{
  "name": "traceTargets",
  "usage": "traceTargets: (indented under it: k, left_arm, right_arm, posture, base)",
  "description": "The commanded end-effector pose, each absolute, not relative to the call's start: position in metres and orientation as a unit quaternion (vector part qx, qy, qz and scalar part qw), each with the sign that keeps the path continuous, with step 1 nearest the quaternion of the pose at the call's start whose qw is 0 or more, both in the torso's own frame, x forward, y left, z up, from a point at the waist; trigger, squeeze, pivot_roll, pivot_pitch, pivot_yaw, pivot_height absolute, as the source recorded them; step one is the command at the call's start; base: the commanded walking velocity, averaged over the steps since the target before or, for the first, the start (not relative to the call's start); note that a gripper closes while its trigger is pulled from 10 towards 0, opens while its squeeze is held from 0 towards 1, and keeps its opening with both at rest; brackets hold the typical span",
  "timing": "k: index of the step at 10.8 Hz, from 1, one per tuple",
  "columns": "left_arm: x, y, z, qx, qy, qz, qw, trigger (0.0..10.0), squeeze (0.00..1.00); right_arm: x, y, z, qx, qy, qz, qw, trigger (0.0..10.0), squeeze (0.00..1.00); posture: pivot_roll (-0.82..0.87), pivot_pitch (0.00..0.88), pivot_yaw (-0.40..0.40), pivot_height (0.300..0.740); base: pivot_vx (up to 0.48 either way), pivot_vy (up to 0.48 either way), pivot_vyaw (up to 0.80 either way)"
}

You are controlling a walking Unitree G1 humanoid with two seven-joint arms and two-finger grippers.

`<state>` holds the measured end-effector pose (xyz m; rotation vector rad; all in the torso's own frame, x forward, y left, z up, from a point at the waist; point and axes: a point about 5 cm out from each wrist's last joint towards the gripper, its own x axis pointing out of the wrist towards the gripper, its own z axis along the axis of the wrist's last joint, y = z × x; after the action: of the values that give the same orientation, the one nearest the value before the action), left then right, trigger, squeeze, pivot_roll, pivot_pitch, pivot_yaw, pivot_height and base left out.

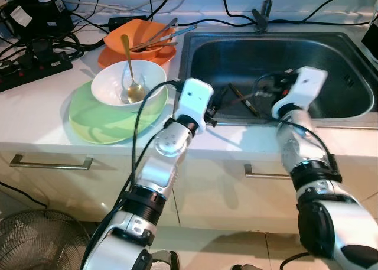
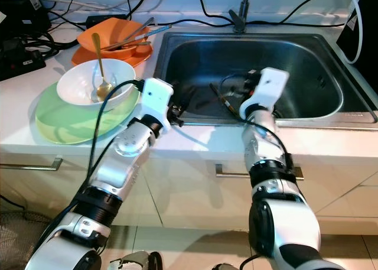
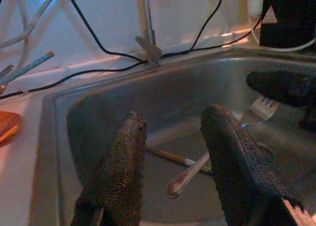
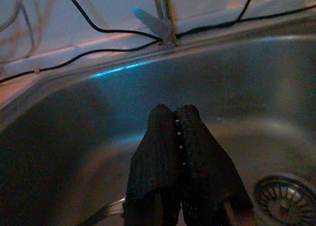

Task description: Kitchen organization

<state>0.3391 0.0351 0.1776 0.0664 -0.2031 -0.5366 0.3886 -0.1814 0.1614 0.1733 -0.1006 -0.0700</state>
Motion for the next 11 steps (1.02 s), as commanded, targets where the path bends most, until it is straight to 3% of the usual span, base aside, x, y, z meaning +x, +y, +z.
traceTargets:
  k: [1, 2, 3, 7, 8, 11]
  left_arm:
    - [0.337, 0.037, 0.178, 0.028, -0.095, -0.267, 0.958, 10.0, 0.0]
    - [0.335, 0.036, 0.177, 0.031, -0.088, -0.274, 0.957, 10.0, 0.0]
    - [0.334, 0.034, 0.177, 0.031, -0.087, -0.277, 0.957, 10.0, 0.0]
    - [0.332, 0.034, 0.177, 0.034, -0.079, -0.281, 0.956, 10.0, 0.0]
    - [0.332, 0.034, 0.18, 0.042, -0.089, -0.278, 0.955, 10.0, 0.0]
    - [0.333, 0.035, 0.195, 0.05, -0.132, -0.256, 0.956, 10.0, 0.0]
  right_arm:
    - [0.392, -0.179, 0.168, 0.072, -0.06, -0.025, 0.995, 10.0, 0.0]
    - [0.393, -0.177, 0.167, 0.055, -0.058, -0.018, 0.997, 10.0, 0.16]
    - [0.393, -0.175, 0.167, 0.057, -0.057, -0.011, 0.997, 10.0, 1.0]
    - [0.394, -0.176, 0.166, 0.05, -0.056, -0.012, 0.997, 10.0, 1.0]
    - [0.395, -0.174, 0.174, 0.051, -0.08, -0.006, 0.996, 10.0, 0.0]
    - [0.394, -0.164, 0.205, 0.081, -0.159, 0.019, 0.984, 10.0, 0.0]
  posture:
    - [0.08, 0.037, 0.039, 0.74]
    - [0.08, 0.039, 0.036, 0.74]
    - [0.08, 0.041, 0.035, 0.74]
    - [0.08, 0.049, 0.035, 0.74]
    - [0.08, 0.051, 0.036, 0.74]
    - [0.07, 0.061, 0.035, 0.74]
  base:
    - [0.0, 0.0, 0.0]
    - [0.0, 0.0, 0.0]
    - [0.0, 0.0, 0.0]
    - [0.0, 0.0, 0.0]
    - [0.0, 0.0, 0.0]
    - [0.0, 0.0, 0.0]
